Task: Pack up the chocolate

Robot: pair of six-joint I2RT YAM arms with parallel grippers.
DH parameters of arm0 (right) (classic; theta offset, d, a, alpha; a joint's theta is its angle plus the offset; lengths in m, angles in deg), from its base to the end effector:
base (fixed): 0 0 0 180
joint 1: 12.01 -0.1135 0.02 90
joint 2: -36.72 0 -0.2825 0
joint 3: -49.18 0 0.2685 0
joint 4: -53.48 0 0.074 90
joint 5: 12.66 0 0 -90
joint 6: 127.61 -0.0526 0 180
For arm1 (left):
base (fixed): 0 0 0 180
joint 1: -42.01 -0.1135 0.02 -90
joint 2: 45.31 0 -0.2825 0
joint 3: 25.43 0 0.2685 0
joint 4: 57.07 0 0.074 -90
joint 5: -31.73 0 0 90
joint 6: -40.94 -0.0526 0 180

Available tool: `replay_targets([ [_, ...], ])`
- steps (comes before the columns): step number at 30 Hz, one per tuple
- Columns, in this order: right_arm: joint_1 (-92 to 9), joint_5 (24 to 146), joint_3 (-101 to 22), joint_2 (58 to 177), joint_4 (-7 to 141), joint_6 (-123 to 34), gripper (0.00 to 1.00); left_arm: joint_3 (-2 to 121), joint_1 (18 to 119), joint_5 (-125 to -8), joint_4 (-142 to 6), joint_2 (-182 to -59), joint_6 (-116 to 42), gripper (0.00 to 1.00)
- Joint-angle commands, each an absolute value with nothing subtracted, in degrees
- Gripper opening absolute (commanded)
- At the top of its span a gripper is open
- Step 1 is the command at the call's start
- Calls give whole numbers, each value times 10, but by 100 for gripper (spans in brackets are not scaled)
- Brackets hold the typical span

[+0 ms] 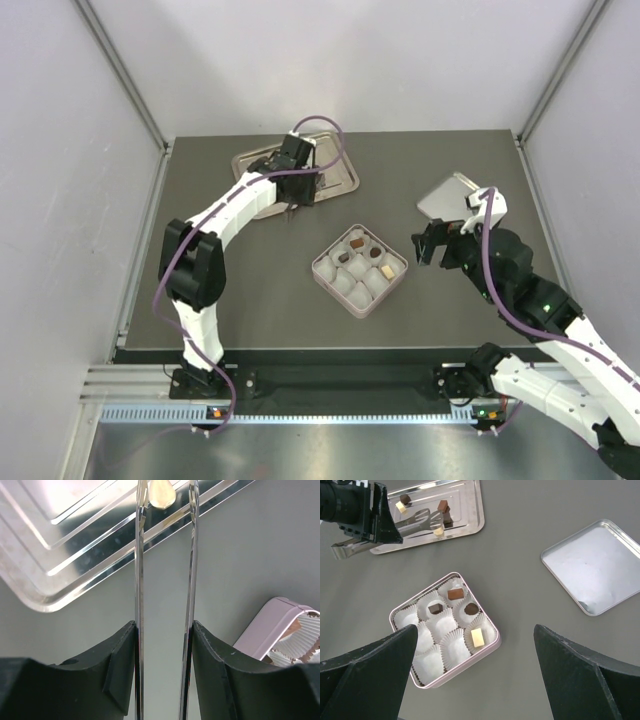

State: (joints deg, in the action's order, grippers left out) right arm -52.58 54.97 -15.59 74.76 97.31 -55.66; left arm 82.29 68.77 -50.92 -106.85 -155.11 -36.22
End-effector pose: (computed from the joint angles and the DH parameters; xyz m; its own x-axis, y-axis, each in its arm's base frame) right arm 0.1304 0.0853 0.3723 -0.3131 0.1091 -0.9434 -0.2399 0.9521 0.1897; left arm 0.4155 -0.2020 0.2703 -0.7683 0.1406 -0.6245 0.2105 0.9768 -0.0391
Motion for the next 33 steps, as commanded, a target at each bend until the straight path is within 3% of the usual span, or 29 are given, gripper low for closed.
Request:
replay_targets([
  [1,-520,555,-167,749,943,-551,100,842,680,-524,-1035,-1568,-375,50],
  [17,-520,548,-166,752,940,-547,100,837,675,-517,-1037,-1605,-387,48],
  [33,-519,551,-171,755,936,-546,100,890,675,-490,-1112,-1569,-396,37],
])
